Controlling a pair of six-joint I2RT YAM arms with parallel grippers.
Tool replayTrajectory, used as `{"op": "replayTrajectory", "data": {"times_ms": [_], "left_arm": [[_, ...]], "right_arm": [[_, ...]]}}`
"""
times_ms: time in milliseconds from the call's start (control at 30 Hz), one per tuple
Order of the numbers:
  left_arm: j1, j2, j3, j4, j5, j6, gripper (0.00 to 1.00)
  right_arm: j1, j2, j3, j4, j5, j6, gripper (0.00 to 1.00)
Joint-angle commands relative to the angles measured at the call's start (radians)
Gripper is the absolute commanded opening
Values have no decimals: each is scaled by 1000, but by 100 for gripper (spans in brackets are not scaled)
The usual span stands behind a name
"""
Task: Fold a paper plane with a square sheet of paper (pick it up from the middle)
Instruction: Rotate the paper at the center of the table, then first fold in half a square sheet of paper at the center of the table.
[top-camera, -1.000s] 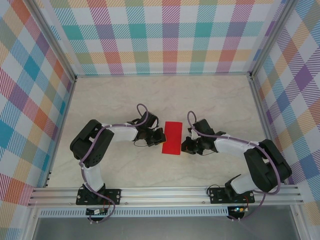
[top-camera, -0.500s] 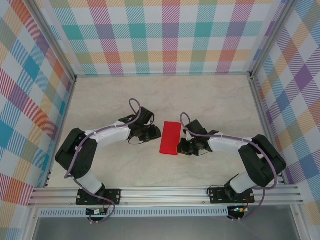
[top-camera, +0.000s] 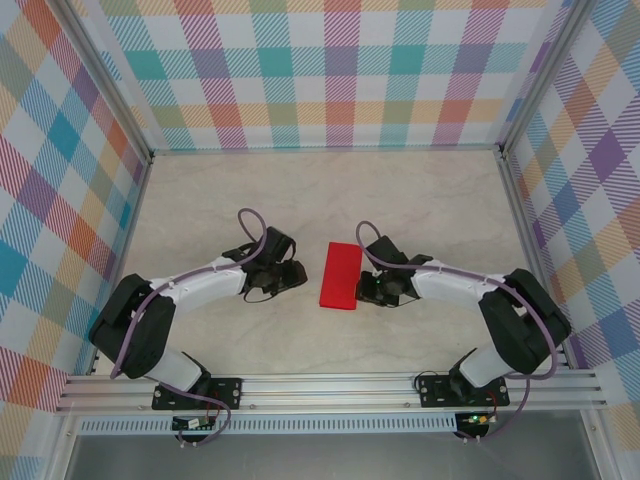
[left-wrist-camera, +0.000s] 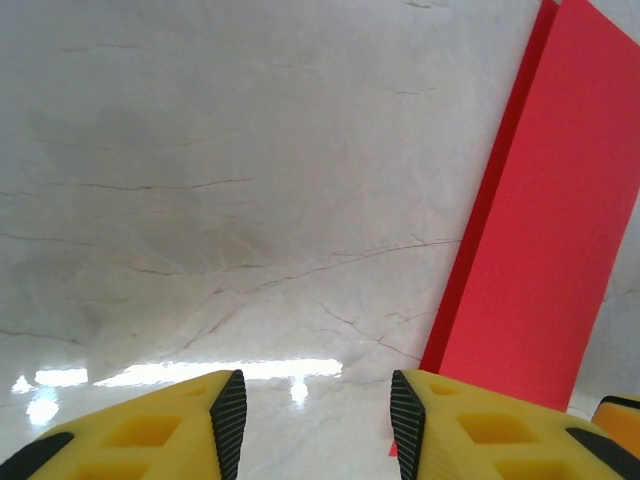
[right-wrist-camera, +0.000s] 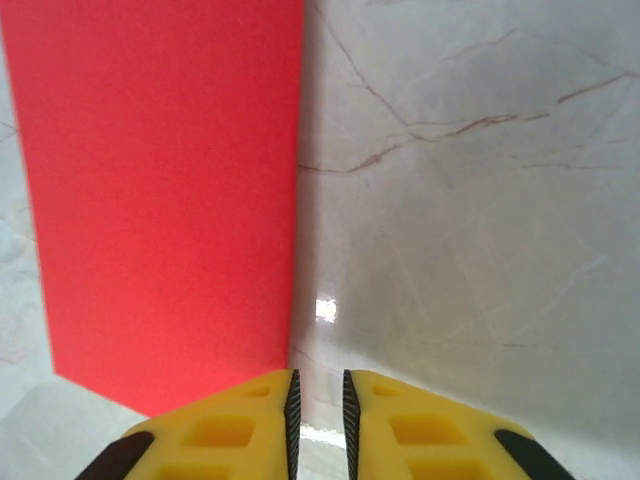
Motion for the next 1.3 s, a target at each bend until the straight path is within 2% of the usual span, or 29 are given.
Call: {"op": "replayTrajectory", "data": {"times_ms": [0, 133, 367, 500, 600, 733, 900, 1067, 1267], "left_arm": [[16, -25, -22, -12, -35, -19, 45], [21, -29, -25, -16, -33, -15, 46], [23, -47, -53, 4, -8, -21, 46], [23, -43, -81, 100, 78, -27, 43], [20, -28, -93, 178, 172, -27, 36], [6, -21, -102, 250, 242, -36, 27], [-31, -4, -81, 283, 262, -46, 19], [-74, 49, -44, 313, 274, -65, 14], [-121, 126, 2, 341, 282, -89, 10]], "right_arm": [[24, 47, 46, -64, 42, 17, 15], [51, 92, 84, -100, 55, 25, 9], [119, 127, 119, -36, -40, 16, 9], [131, 140, 121, 52, -111, 7, 11], [129, 110, 111, 53, -80, -9, 11], [99, 3, 56, 49, -53, -53, 11], [9, -93, -27, 133, -121, -80, 9], [-53, -20, -22, 257, -226, -80, 7], [-93, 124, 35, 342, -293, -79, 4]]}}
